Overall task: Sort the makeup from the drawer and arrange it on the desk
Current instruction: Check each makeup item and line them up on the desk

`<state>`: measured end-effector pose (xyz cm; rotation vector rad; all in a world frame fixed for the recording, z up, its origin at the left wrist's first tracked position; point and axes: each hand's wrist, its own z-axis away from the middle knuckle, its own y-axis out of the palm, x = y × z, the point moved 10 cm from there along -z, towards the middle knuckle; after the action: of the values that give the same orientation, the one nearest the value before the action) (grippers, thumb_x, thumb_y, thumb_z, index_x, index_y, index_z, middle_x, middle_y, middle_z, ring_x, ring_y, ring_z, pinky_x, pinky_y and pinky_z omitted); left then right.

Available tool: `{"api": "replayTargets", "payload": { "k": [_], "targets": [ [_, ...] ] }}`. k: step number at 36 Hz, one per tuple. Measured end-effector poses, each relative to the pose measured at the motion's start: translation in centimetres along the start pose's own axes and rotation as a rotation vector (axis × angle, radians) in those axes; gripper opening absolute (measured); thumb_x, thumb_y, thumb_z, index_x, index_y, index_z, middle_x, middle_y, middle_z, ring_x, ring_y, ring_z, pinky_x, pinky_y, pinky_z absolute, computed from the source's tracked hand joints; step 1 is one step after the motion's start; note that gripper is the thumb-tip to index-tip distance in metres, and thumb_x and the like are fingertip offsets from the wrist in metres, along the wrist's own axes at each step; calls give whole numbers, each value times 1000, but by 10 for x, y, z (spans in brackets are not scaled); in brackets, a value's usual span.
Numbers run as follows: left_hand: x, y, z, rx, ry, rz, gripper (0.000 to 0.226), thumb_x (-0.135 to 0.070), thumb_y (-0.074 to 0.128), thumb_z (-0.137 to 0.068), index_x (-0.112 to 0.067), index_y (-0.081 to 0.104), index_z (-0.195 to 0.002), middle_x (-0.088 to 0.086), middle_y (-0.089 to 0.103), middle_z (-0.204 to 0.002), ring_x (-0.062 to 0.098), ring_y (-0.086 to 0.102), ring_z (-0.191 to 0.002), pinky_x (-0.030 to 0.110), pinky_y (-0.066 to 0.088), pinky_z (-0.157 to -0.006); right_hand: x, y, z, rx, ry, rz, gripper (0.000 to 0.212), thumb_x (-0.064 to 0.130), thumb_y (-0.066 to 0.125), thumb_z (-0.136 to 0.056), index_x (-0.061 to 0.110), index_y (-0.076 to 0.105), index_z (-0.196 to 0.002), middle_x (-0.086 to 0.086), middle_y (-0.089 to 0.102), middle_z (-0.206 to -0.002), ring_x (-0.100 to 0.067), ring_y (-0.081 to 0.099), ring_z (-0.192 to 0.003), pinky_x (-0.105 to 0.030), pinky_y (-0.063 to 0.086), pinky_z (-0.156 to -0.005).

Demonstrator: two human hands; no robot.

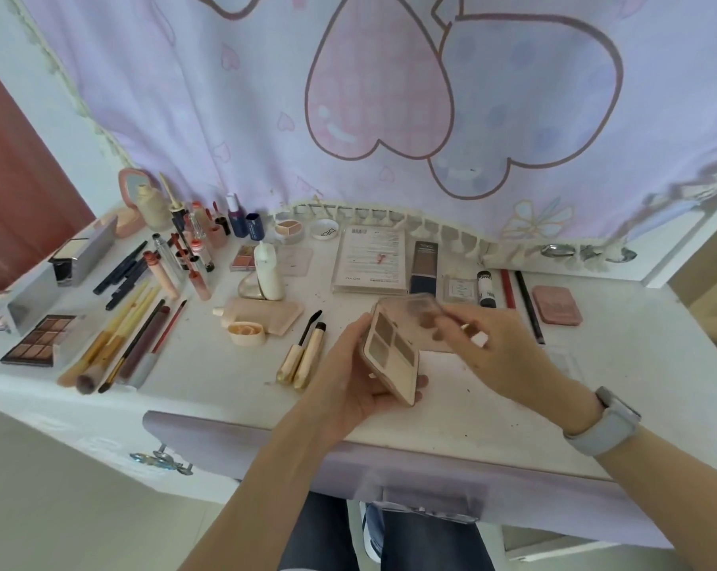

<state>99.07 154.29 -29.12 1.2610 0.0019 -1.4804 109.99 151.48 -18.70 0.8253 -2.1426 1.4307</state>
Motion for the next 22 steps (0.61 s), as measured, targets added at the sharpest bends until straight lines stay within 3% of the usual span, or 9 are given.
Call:
{"api": "replayTargets", "payload": {
  "k": [2,5,9,12,14,18,22],
  "targets": [
    [2,-3,0,-31,-32,-4,59,-55,50,-80,-8,61,-114,25,63,-109,42,62,-92,48,55,-72,-19,-9,-2,-59,136,-74,17,18,53,-93,15,69,-98,11,71,-81,1,64,-64,-9,47,-54],
    [-7,-15,1,-186,29,-36,47,-51,45,-90,-10,64,-104,14,61,-93,31,64,-80,45,58,-63,-43,-13,-1,-88,298,-138,16,14,51,-94,17,67,-92,11,70,-73,-4,64,-54,-15,49,-49],
    [-26,-21,10,-280,192,-339,29,-38,54,-91,-19,59,-111,1,69,-98,15,68,-84,37,58,-75,-69,-11,8,-102,478,-309,17,12,50,-95,10,66,-92,1,71,-68,-16,66,-52,-19,48,-43],
    [-38,-23,18,-379,296,-790,66,-49,52,-87,-24,29,-144,-13,46,-131,6,46,-120,27,38,-95,-77,-7,13,-102,555,-383,17,13,50,-94,9,66,-89,1,72,-67,-19,67,-52,-19,49,-42],
    [-41,-21,20,-408,349,-951,77,-51,51,-86,-24,14,-149,-9,33,-148,8,35,-132,26,30,-102,-80,-4,16,-101,590,-424,17,14,51,-95,9,65,-87,0,72,-67,-20,67,-52,-18,49,-43],
    [-40,-12,23,-411,415,-1146,78,-45,50,-89,-19,8,-150,-5,27,-152,9,25,-137,18,21,-99,-83,4,20,-100,656,-495,18,15,50,-95,7,65,-89,-3,73,-69,-20,68,-53,-19,49,-43],
    [-42,-1,29,-457,484,-1406,76,-44,50,-89,-17,11,-149,0,20,-155,17,18,-140,31,20,-111,-79,9,21,-87,682,-552,16,17,51,-94,7,64,-93,-4,73,-70,-19,68,-55,-20,51,-46]
  ]
}}
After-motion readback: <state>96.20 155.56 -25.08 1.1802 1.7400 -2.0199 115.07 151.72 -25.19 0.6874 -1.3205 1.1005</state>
